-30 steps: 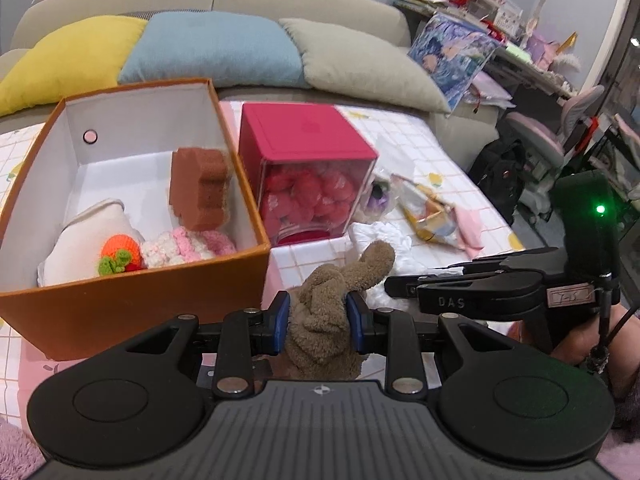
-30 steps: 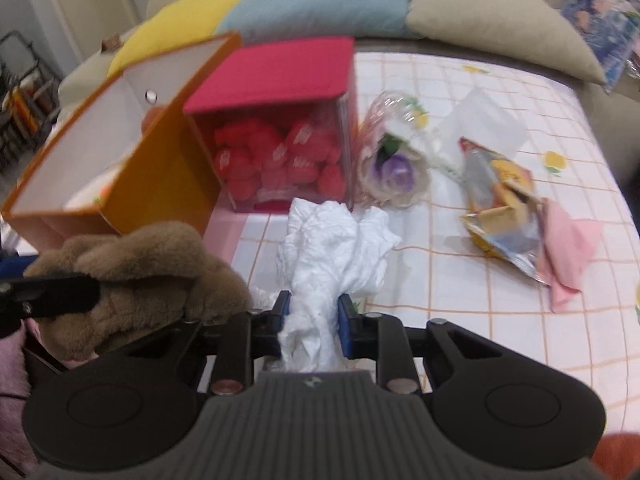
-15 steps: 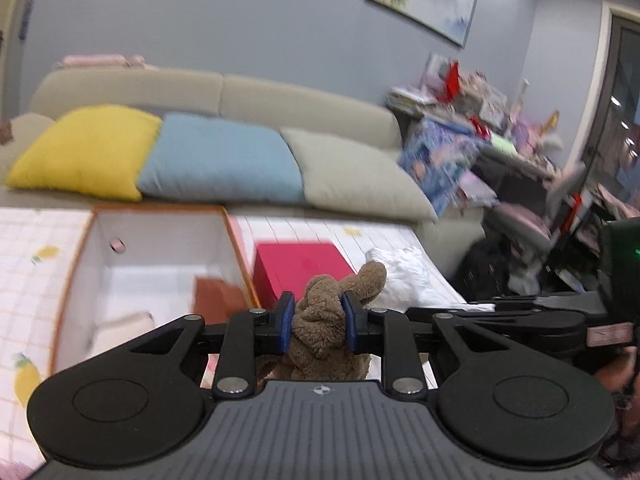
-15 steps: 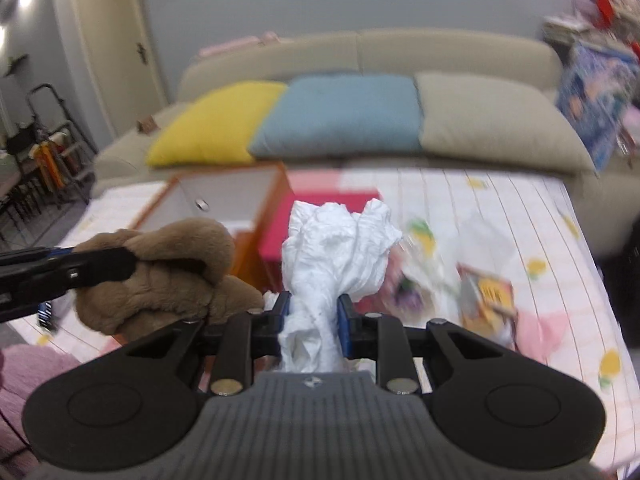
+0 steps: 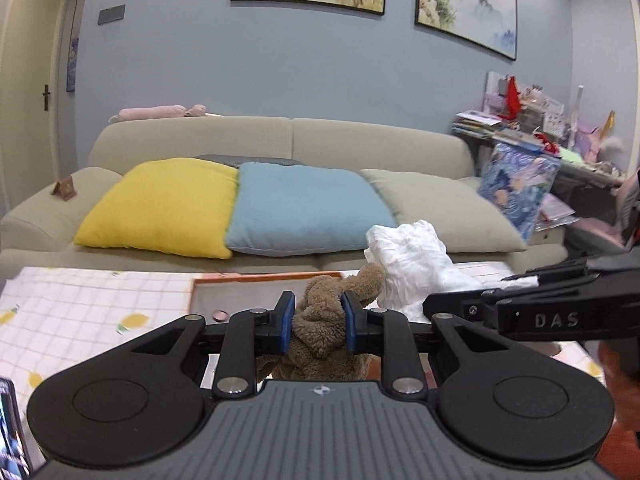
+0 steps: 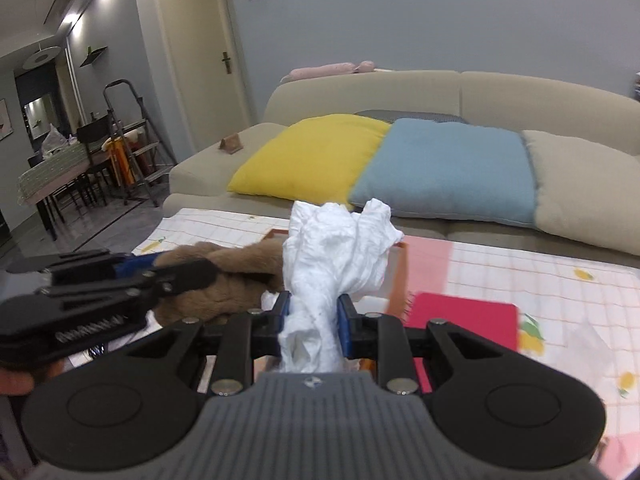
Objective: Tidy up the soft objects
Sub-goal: 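Carry plush toy and tissue into the orange box and open both tools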
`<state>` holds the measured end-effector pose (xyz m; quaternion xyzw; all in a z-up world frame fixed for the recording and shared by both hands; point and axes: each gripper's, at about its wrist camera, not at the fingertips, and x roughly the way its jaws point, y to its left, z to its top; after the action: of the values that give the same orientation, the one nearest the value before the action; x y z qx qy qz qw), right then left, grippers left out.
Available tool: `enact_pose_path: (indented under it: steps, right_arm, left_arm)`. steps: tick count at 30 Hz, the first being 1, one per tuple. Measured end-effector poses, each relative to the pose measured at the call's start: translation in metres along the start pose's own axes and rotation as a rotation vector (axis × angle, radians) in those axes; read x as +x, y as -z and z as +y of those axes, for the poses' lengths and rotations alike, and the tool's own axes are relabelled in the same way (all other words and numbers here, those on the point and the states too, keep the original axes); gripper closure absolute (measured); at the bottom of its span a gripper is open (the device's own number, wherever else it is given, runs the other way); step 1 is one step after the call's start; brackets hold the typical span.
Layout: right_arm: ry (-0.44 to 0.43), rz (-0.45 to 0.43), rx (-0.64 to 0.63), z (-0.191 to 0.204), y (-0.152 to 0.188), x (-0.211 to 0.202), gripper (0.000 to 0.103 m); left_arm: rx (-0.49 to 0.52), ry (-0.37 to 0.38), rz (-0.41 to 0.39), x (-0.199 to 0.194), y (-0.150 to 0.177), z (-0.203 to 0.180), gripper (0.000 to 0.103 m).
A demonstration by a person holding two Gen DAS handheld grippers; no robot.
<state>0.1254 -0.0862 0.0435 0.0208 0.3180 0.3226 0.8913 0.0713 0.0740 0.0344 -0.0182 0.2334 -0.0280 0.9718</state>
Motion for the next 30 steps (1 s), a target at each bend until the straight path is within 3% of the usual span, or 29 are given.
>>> enact_pose_path:
  steps: [9, 14, 17, 21, 26, 30]
  right_arm:
    - [-0.020, 0.097, -0.025, 0.012, -0.021, 0.086, 0.081]
    - [-0.019, 0.196, -0.074, 0.015, -0.012, 0.128, 0.081]
    - [-0.015, 0.248, -0.099, 0.012, -0.003, 0.143, 0.081]
    - [0.000, 0.288, -0.093, 0.005, 0.004, 0.159, 0.080]
    - [0.006, 0.332, -0.078, -0.004, 0.011, 0.173, 0.080]
    - [0.010, 0.353, -0.096, -0.001, 0.016, 0.182, 0.078]
  left_arm:
    - [0.060, -0.107, 0.053, 0.051, 0.008, 0.028, 0.075]
    - [0.106, -0.115, 0.134, 0.079, 0.020, 0.035, 0.076]
    - [0.178, -0.115, 0.145, 0.089, 0.028, 0.033, 0.085]
    - [0.254, -0.111, 0.156, 0.100, 0.032, 0.027, 0.085]
    - [0.240, -0.081, 0.196, 0.111, 0.036, 0.031, 0.085]
    - [0.132, -0.029, 0.248, 0.118, 0.035, 0.044, 0.083]
